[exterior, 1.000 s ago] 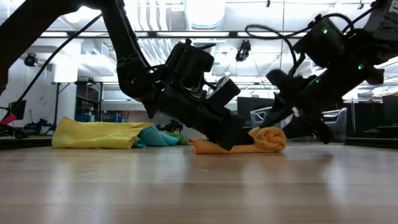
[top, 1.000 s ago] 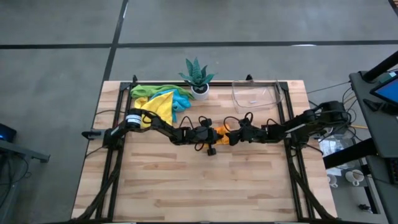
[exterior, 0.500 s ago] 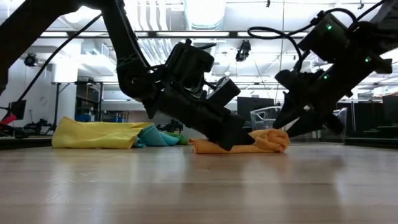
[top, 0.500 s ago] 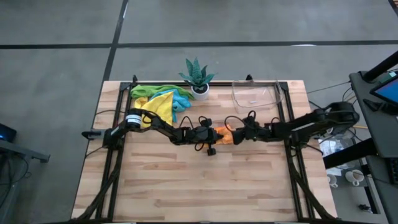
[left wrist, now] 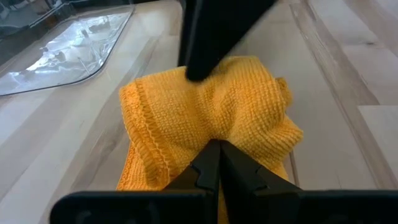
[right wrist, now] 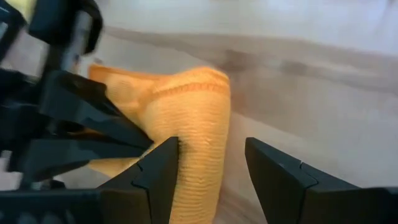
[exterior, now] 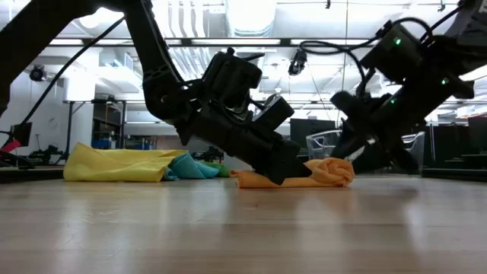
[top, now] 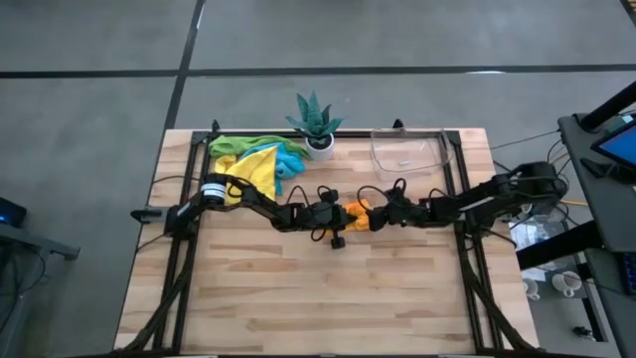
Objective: Roll microfiber towels into tight, uniform cylinder then place into a basket
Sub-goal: Roll the orange microfiber cloth
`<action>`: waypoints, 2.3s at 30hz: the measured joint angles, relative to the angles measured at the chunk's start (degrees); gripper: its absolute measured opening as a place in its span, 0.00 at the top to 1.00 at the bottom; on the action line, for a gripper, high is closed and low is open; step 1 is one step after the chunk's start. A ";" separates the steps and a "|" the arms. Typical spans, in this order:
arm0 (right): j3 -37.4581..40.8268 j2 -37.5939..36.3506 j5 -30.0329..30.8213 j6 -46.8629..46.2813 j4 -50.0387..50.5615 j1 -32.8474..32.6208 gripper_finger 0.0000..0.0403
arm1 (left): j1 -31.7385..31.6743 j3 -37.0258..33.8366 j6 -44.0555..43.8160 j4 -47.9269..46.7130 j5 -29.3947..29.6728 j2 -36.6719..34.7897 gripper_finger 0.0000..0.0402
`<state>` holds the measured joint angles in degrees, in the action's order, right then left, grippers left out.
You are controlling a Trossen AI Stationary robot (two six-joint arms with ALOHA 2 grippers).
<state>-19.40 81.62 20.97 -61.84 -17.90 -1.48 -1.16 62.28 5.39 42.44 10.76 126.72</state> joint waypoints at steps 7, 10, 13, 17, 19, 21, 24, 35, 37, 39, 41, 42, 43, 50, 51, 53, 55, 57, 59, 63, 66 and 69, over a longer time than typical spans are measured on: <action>-0.13 5.24 -2.84 0.17 -7.26 0.02 0.55 | 0.01 -0.02 0.02 -0.09 0.02 0.00 1.00; -0.15 5.51 -2.93 0.38 -6.78 0.02 0.57 | 0.00 -0.02 0.16 -0.45 0.02 0.00 1.00; -0.15 4.67 -2.94 1.48 -5.22 0.02 0.63 | 0.01 0.07 3.22 -1.66 0.40 -0.01 1.00; -0.23 2.75 -2.38 4.13 -2.71 0.00 0.76 | 0.10 0.09 5.80 -2.43 2.30 -0.24 1.00; -0.47 1.41 -1.89 5.69 -0.09 -0.02 0.84 | 0.10 0.02 6.97 -3.54 2.99 -1.14 1.00; -0.82 0.32 -1.10 7.15 2.64 0.00 0.92 | 0.13 -0.08 7.37 -5.51 3.30 -2.45 1.00; -1.67 -1.64 -0.24 8.65 8.08 0.00 0.96 | 0.24 -0.33 7.80 -8.61 3.58 -5.06 1.00; -13.73 -8.81 6.18 11.10 46.25 0.00 0.97 | 2.13 0.00 2.51 -3.23 3.13 -4.24 1.00; -15.48 -8.71 6.14 11.32 49.31 0.00 0.97 | 2.12 0.36 2.44 -3.45 3.02 -2.94 1.00; -16.66 -8.42 6.10 11.55 51.36 0.00 0.97 | 2.09 1.46 1.33 -3.20 2.99 -1.13 1.00; -17.23 -7.98 6.09 11.77 52.61 0.00 0.97 | 2.07 2.48 -0.31 -3.12 3.02 0.24 1.00; -17.57 -7.87 5.98 11.98 52.73 0.00 0.97 | 2.12 3.42 -0.55 -2.60 2.87 0.91 1.00; -17.83 -7.84 5.79 12.19 53.33 0.00 0.97 | 2.31 4.02 -0.61 -2.56 2.60 1.66 1.00; -18.83 -7.30 5.64 13.46 55.14 0.00 0.97 | 5.57 7.81 6.50 -9.19 -0.27 1.13 1.00; -18.80 -7.30 5.66 13.47 55.15 0.00 0.97 | 6.01 7.98 8.28 -10.48 2.29 -0.28 1.00; -18.70 -7.32 5.64 13.54 55.17 0.00 0.97 | 6.48 7.83 11.57 -12.70 6.15 -3.48 1.00; -18.69 -7.32 5.64 13.66 55.05 0.00 0.97 | 5.58 8.02 14.10 -11.85 7.84 -5.22 1.00; -18.64 -7.34 5.04 13.63 55.03 0.00 0.97 | 3.57 8.20 14.71 -12.51 8.03 -5.27 1.00; -18.60 -7.34 4.51 13.63 55.04 0.00 0.97 | 1.31 8.61 15.20 -14.11 7.68 -4.00 1.00; -18.60 -7.34 4.34 13.59 54.94 0.00 0.97 | -3.10 9.21 16.00 -15.28 6.19 -2.43 1.00; -18.60 -7.34 4.31 13.46 54.86 0.00 0.97 | -5.21 9.14 16.20 -14.66 2.16 -1.67 1.00; -18.60 -7.34 4.12 13.46 54.81 0.00 0.97 | -6.35 9.14 16.21 -14.98 1.09 -0.64 1.00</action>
<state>-38.00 74.28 25.09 -48.38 36.91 -1.48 -7.51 71.42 21.60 27.45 11.85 126.07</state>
